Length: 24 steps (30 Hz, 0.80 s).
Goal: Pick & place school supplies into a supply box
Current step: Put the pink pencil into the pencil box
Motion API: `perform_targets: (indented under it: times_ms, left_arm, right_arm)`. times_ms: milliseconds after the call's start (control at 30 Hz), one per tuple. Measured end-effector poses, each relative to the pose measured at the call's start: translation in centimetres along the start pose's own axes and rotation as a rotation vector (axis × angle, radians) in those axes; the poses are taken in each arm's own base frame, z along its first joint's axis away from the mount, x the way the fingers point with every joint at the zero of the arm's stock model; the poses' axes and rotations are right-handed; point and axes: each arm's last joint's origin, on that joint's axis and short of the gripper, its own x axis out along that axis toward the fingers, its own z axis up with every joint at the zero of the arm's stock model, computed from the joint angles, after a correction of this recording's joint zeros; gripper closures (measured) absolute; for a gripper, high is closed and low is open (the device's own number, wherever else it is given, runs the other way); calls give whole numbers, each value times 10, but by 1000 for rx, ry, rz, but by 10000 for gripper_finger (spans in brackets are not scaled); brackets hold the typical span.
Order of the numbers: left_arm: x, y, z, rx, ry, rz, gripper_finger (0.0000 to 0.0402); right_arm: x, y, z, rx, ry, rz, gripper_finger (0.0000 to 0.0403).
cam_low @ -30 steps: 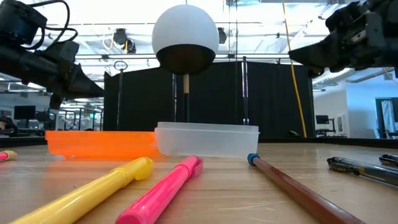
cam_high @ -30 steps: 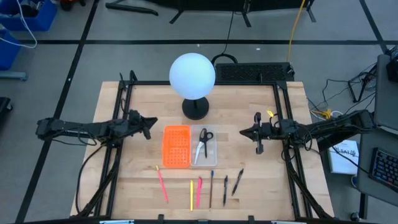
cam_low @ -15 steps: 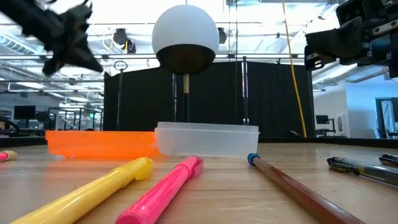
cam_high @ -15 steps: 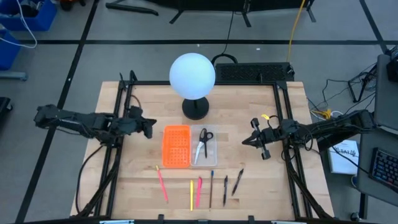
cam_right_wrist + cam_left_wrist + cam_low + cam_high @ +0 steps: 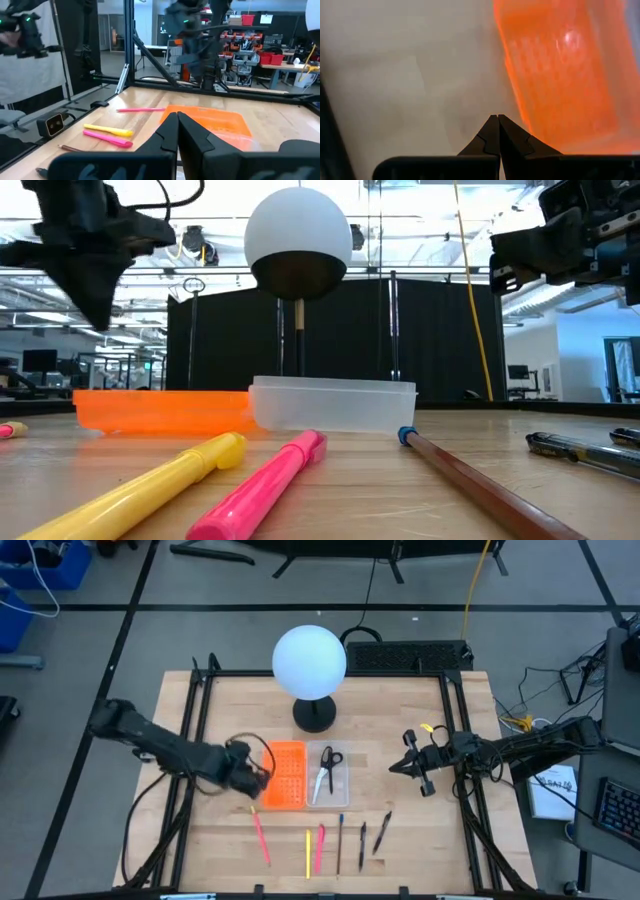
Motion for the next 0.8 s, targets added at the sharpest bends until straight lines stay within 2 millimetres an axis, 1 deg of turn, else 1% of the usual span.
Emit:
perform_targets:
  times_ms: [100, 267, 367, 467, 567, 700, 800]
  left_arm:
    - [4, -13, -22, -45, 64, 43, 395]
    - [2, -35, -59, -82, 112, 37, 393]
    - [1, -43, -74, -109, 63, 15, 398]
    - [7, -48, -82, -134, 40, 30, 394]
    - [17, -51, -86, -106, 41, 59, 368]
    - [29, -56, -91, -57, 39, 87, 315]
    - [35, -58, -94, -53, 41, 101, 273]
  right_arm:
    - [0, 0, 0, 8, 2, 2, 403]
    - [0, 2, 0, 5, 5, 56, 403]
    - [0, 3, 0, -6, 1, 91, 403]
    - [0, 3, 0, -14, -2, 104, 403]
    - [0, 3, 0, 0, -5, 104, 403]
    - [0, 3, 1, 7, -12, 104, 403]
    - [0, 3, 1, 25, -13, 104, 403]
